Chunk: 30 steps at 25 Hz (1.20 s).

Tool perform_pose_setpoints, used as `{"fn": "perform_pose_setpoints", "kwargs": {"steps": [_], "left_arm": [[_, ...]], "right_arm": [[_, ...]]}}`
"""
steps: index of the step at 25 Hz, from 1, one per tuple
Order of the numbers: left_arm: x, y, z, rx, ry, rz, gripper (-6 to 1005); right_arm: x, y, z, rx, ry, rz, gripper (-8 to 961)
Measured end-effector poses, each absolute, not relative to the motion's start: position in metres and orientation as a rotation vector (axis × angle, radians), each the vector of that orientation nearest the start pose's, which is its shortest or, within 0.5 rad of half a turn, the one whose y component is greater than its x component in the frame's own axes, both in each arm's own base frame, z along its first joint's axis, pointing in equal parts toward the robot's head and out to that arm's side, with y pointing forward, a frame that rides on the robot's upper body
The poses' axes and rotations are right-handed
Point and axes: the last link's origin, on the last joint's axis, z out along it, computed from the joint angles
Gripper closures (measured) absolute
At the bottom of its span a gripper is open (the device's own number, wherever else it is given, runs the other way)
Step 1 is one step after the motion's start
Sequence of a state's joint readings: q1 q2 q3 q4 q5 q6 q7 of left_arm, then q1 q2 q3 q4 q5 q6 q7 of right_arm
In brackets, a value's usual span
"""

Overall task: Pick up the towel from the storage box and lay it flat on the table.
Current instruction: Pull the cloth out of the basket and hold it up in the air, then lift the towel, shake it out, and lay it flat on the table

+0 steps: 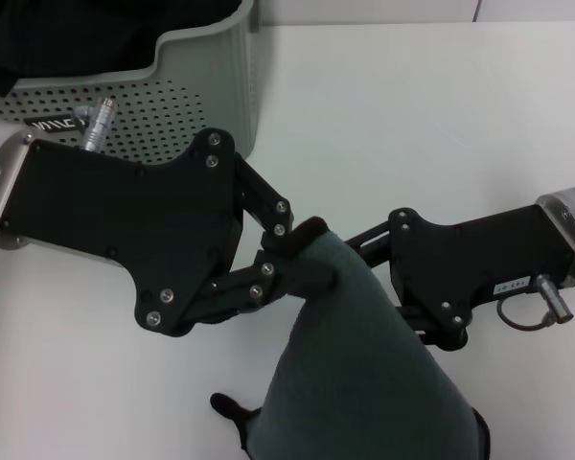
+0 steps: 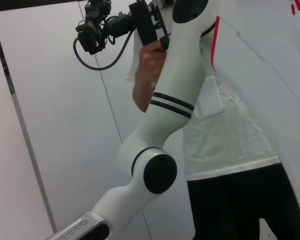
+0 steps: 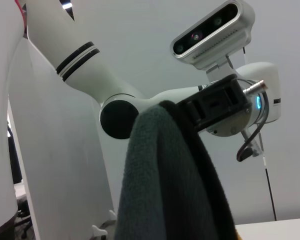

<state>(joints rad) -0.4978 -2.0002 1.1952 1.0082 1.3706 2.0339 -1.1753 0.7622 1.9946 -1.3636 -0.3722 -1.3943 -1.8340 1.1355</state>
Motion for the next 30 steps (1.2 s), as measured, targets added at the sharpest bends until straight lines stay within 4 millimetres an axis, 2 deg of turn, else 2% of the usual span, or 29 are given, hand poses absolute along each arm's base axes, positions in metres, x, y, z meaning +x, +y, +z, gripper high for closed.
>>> {"fn": "perform_pose_setpoints", "kwargs": {"steps": [9,12,18,25,29,30], "left_arm": [[-0.144,0.274,0.050,-2.952,0.652,-1.311,964],[-0.144,0.274,0.050,-2.951,0.652,-1.310,963],[-0.144,0.274,0.049,-2.952,0.654,-1.307,962],[-0.149,0.274,0.049,-2.946,0.608,-1.315,960],[-0.160,0.278,0.052,-2.897,0.485,-1.347,959],[-0.165,0.279,0.053,-2.873,0.446,-1.360,959]], "right_arm": [[0.162,0.301,-0.026,-3.181,0.029,1.279,712],[0.163,0.301,-0.026,-3.177,0.030,1.276,752],[0.160,0.300,-0.028,-3.188,0.007,1.274,897],[0.164,0.298,-0.025,-3.132,-0.024,1.310,916],[0.172,0.298,-0.016,-3.045,0.001,1.352,925],[0.179,0.300,-0.004,-2.960,0.022,1.387,927]]}}
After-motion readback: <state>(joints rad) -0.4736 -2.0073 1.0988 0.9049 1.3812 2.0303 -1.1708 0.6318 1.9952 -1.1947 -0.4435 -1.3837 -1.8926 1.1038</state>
